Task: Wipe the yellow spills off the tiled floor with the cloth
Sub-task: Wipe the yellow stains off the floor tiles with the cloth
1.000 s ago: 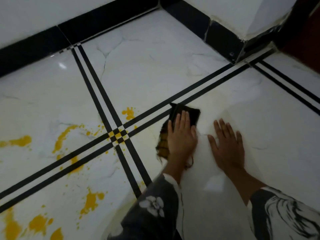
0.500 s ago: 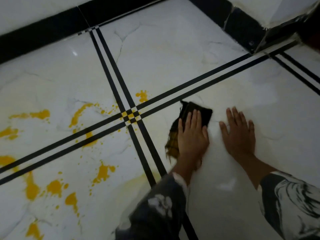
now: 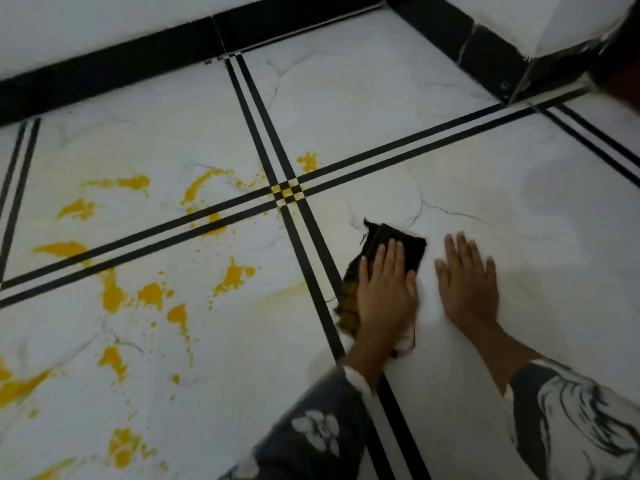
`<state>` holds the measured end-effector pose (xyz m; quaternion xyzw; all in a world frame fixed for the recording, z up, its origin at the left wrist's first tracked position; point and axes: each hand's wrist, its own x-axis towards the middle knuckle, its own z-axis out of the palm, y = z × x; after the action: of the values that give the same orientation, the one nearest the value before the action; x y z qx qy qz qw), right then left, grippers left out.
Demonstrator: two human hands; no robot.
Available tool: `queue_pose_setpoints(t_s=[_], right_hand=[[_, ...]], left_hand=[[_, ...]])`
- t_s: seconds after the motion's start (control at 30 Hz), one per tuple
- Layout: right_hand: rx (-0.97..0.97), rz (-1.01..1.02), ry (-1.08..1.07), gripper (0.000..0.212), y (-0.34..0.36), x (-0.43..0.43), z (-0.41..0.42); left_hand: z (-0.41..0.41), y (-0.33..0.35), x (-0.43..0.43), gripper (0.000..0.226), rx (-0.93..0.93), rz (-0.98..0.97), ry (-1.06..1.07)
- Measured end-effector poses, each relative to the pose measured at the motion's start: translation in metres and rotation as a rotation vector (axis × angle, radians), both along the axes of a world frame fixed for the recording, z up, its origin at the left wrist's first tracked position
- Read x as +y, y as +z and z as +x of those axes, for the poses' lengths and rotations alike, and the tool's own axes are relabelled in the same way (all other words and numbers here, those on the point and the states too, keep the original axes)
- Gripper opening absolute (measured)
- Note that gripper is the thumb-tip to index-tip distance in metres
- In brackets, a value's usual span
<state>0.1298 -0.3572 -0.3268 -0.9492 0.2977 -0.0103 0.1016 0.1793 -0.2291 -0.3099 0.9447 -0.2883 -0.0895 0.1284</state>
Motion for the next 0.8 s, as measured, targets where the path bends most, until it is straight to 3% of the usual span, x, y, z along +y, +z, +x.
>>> queue_pose_setpoints(t_s=[0.07, 0.17, 0.27, 0.33, 0.43, 0.57, 0.67, 0.8], right_hand=[[-0.045, 0.019, -0.007, 0.054, 0.0, 0.007, -0.01], [0.006, 0.036, -0.06, 0.053, 0.001, 0.022, -0.013], [-0.014, 0.121, -0.181, 0.055, 0.011, 0.045, -0.003], [-0.029, 0.195, -0.251, 0.054, 0.016, 0.058, 0.009], [-0.027, 0.23, -0.095, 0.051, 0.021, 0.078, 0.03], [-0.028, 0.178, 0.128, 0.049, 0.016, 0.118, 0.04], [-0.066, 0.124, 0.252, 0.053, 0.01, 0.137, 0.045], [-0.058, 0.065, 0.271, 0.067, 0.003, 0.145, 0.052]], left_hand=[[0.034, -0.004, 0.027, 0.055, -0.014, 0.066, 0.041], [0.049, -0.008, 0.102, 0.062, -0.057, 0.092, 0.292], [0.002, -0.008, 0.148, 0.062, -0.167, 0.061, 0.457], [-0.04, -0.013, 0.138, 0.056, -0.118, 0.021, 0.433], [-0.061, -0.009, 0.109, 0.053, -0.059, -0.018, 0.214], [0.01, 0.0, 0.121, 0.06, -0.046, 0.105, 0.082], [0.045, -0.007, 0.168, 0.071, -0.041, 0.118, 0.275], [-0.002, -0.012, 0.194, 0.06, -0.166, 0.083, 0.564]])
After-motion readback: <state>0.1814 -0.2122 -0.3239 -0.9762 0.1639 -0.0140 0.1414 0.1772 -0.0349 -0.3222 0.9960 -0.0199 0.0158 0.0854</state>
